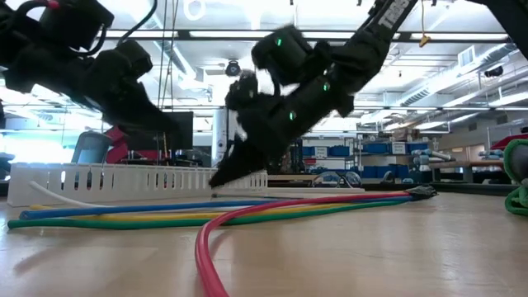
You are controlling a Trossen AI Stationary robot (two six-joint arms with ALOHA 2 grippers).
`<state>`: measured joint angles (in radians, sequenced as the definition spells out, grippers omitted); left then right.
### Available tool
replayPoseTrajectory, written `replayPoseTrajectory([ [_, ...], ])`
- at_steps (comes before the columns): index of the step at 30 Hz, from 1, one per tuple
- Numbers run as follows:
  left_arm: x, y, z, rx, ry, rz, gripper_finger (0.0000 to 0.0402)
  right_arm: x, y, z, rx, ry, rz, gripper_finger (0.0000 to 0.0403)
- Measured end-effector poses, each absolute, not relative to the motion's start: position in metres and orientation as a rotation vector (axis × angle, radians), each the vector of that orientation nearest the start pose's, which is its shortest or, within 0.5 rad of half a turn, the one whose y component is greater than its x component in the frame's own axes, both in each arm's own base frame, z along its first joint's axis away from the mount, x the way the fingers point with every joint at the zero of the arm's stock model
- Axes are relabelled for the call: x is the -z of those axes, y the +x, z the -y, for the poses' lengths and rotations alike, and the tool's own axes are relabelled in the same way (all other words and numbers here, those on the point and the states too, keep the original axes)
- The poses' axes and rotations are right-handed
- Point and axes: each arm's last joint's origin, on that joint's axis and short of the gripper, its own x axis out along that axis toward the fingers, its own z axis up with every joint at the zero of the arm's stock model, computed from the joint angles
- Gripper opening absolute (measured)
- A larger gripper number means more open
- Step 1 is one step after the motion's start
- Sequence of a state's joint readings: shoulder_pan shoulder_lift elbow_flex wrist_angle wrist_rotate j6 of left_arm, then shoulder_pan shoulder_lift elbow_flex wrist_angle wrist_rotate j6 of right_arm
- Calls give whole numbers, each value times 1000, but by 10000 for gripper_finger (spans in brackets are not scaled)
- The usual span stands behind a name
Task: Ziptie cables
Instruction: Wrap the black zip tie on the cables
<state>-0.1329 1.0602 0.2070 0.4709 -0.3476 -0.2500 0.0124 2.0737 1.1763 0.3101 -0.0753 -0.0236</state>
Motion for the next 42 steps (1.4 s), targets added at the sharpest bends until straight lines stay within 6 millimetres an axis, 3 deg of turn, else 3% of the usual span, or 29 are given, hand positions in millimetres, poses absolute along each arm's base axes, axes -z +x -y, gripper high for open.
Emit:
replayPoseTrajectory([
  [5,-158,187,15,-241,-82,-300,6,-159,424,-7,-100,-37,-512,2],
  [10,-159,187,14,-258,-76,-295,6,-172,415,-7,-90,-1,-568,1],
  [15,-159,187,14,-259,-76,-296,6,-158,414,-10,-73,48,-653,3],
  [20,-158,187,14,-259,-77,-297,6,-137,418,-13,-43,12,-673,30],
  [27,-158,187,14,-259,-77,-298,6,-136,420,-11,-36,10,-653,71],
  [42,-159,187,14,-265,-68,-297,6,-128,424,-12,-74,7,-639,75],
])
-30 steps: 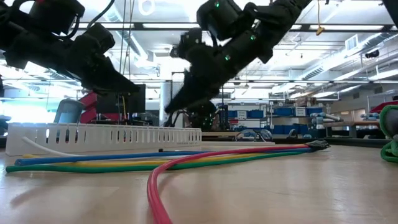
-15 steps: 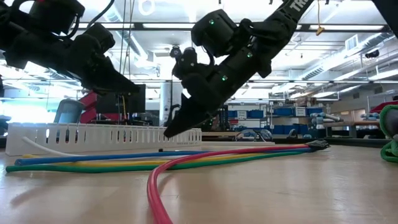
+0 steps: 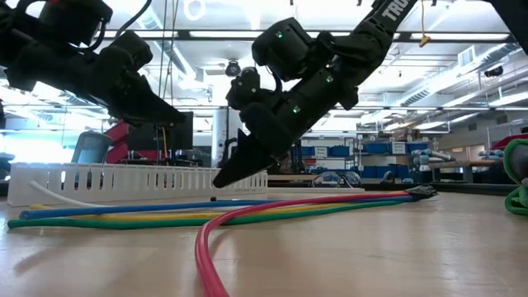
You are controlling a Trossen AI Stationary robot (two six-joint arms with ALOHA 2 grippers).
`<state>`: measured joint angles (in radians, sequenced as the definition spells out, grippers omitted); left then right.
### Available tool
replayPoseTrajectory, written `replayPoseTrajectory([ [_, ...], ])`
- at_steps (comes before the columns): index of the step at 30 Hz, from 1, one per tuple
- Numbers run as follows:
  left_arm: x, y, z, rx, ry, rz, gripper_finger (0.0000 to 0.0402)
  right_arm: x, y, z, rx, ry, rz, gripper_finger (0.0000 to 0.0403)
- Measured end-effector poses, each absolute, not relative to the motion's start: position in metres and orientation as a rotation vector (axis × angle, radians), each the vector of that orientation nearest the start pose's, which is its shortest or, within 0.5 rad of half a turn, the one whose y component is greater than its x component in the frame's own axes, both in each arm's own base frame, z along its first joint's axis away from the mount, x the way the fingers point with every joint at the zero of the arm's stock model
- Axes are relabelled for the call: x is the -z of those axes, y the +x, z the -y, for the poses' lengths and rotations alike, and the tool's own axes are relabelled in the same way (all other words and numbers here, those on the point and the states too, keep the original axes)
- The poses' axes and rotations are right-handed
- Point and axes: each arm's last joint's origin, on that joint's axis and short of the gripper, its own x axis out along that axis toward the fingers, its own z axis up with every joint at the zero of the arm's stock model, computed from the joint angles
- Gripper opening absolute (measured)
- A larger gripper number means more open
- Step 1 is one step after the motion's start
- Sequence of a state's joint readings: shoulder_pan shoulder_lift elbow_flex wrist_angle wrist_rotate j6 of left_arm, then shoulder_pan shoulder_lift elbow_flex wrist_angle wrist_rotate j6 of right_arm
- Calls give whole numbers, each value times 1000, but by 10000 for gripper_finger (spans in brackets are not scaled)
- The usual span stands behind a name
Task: Ziptie cables
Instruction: Wrap the black zip tie on the cables
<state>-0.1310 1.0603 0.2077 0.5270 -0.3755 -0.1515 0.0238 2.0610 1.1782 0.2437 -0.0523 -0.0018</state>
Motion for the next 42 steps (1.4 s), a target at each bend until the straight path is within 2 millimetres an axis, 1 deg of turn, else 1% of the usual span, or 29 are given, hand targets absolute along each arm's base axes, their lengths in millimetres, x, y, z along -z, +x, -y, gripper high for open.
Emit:
replayPoseTrajectory([
  [7,-159,187,14,-266,-58,-296,6,-122,420,-9,-64,60,-711,74],
  [12,-159,187,14,-266,-58,-296,6,-118,414,-6,-51,71,-802,71],
  [14,-159,187,14,-266,-58,-295,6,-116,412,-6,-47,69,-833,57],
  [17,-159,187,14,-266,-58,-295,6,-115,409,-6,-45,68,-864,15],
  [18,-159,187,14,-267,-58,-295,6,-115,409,-6,-45,67,-875,8],
  [26,-159,187,14,-267,-59,-295,6,-116,408,-9,-53,55,-862,1],
  [29,-159,187,14,-267,-59,-294,6,-122,407,-10,-54,54,-851,0],
  [32,-159,187,14,-267,-61,-288,6,-132,405,-10,-50,50,-833,0],
  [36,-162,188,14,-266,-69,-258,6,-151,402,-13,-22,13,-796,1],
  [42,-163,188,14,-265,-72,-247,6,-173,395,-19,17,-38,-775,1],
])
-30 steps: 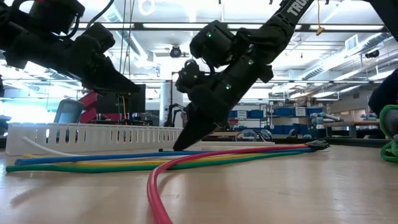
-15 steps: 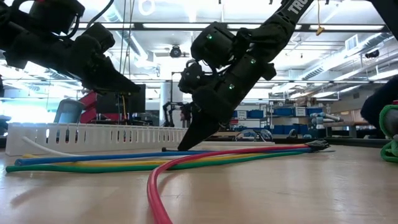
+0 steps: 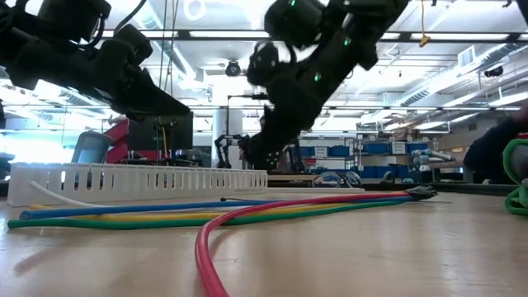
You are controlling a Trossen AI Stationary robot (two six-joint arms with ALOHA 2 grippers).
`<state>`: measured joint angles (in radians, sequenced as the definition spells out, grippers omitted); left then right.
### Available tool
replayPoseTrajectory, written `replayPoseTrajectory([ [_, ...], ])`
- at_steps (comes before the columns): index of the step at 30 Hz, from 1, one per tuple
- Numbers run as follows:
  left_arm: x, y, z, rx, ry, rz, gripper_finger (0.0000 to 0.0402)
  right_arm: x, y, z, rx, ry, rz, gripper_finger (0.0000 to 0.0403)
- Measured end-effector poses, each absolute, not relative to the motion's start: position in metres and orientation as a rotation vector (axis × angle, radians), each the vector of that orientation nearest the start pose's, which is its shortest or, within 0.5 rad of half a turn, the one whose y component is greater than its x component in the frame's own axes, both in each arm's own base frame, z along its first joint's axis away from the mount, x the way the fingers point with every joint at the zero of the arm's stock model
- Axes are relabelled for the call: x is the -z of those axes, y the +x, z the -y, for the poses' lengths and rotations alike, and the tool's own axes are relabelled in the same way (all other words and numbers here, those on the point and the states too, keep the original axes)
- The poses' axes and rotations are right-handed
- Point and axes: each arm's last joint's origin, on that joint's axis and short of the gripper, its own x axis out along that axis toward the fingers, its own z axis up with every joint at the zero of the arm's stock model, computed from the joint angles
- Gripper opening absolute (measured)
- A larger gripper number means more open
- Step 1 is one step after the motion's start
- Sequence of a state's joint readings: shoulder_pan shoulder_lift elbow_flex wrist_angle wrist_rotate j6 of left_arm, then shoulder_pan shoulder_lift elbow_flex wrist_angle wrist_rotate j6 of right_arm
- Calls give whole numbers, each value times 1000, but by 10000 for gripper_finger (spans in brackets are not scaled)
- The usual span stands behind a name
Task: Ziptie cables
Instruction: Wrap the black zip tie on the cables
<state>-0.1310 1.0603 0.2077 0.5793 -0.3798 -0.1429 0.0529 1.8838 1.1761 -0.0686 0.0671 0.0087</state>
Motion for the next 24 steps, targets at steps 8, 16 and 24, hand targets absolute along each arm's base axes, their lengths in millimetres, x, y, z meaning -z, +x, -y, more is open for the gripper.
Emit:
replayPoseTrajectory([
  [8,-163,188,14,-266,-71,-246,6,-166,385,-21,46,23,-903,4],
  [16,-164,188,14,-270,-67,-245,6,-139,404,-22,9,-3,-819,57],
  [24,-163,188,14,-270,-64,-246,6,-125,413,-19,2,-24,-775,98],
])
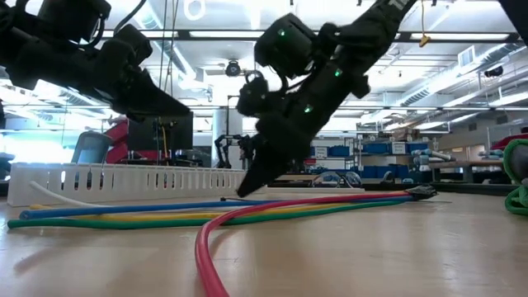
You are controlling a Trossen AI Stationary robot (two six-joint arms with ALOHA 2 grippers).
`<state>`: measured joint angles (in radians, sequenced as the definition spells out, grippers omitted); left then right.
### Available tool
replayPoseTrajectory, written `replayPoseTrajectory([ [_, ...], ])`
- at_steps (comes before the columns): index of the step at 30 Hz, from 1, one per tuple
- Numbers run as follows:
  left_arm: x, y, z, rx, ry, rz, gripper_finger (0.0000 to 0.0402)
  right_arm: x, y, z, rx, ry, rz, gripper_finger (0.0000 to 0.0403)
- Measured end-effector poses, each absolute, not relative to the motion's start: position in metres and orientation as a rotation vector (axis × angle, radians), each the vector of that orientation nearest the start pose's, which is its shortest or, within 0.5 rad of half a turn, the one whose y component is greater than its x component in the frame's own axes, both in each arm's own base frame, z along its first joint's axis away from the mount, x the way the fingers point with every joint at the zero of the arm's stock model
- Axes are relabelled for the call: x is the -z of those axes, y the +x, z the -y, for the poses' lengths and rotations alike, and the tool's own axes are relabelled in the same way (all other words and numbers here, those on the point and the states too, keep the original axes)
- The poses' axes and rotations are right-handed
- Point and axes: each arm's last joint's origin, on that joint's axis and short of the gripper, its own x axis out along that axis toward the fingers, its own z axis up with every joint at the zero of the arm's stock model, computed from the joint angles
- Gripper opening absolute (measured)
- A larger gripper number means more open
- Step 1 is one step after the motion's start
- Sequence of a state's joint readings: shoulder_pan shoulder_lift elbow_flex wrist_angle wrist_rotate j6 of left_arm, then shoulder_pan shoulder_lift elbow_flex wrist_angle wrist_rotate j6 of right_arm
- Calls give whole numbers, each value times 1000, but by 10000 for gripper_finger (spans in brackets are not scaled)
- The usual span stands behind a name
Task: Ziptie cables
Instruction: Wrap the black zip tie on the cables
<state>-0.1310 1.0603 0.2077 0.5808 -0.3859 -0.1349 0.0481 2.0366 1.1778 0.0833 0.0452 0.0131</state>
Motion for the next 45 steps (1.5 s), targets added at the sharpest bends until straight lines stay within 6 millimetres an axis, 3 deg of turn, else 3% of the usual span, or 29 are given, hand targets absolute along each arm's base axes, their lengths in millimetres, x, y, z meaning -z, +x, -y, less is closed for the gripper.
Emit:
replayPoseTrajectory([
  [5,-163,188,14,-278,-61,-249,6,-107,420,-18,-64,-39,-776,87],
  [9,-163,188,14,-279,-62,-245,6,-96,422,-17,-59,-23,-807,22],
  [13,-163,188,14,-280,-60,-246,6,-99,423,-16,-44,-5,-792,7],
  [18,-163,188,14,-280,-61,-244,6,-121,419,-15,-24,-23,-761,3],
  [25,-164,188,14,-280,-63,-238,6,-172,408,-12,58,-105,-683,1],
  [36,-169,193,13,-331,-29,-157,6,-240,358,-24,304,-229,-755,2],
  [40,-161,200,13,-338,-23,-165,6,-239,356,-23,294,-176,-777,1],
  [45,-154,205,14,-347,0,-170,6,-208,374,-4,262,-116,-821,1],
])
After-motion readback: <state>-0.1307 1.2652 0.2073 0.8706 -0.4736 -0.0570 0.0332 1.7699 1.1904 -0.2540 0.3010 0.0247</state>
